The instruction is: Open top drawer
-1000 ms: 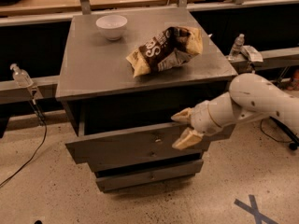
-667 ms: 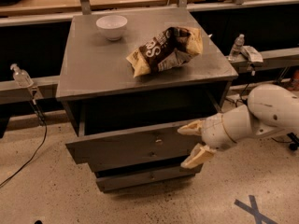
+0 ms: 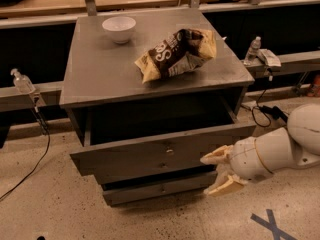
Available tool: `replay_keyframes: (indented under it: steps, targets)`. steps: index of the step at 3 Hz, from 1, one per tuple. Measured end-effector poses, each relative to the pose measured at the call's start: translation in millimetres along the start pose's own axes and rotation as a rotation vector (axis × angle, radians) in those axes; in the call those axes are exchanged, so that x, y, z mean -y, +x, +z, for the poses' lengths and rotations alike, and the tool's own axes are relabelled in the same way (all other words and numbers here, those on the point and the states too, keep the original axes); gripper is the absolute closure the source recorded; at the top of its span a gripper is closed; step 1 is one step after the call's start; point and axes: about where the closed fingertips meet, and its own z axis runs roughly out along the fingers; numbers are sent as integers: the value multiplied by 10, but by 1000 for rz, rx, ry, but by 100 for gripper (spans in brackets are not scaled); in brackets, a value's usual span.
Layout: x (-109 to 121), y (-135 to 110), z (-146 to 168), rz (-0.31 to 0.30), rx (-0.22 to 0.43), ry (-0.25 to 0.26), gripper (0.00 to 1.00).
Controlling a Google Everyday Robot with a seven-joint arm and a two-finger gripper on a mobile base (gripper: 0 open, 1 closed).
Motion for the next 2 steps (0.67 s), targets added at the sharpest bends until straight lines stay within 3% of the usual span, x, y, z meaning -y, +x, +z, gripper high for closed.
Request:
replay_keyframes:
  steps: [2]
  targets:
    - [397,-79,-19,-35,-65,27,35]
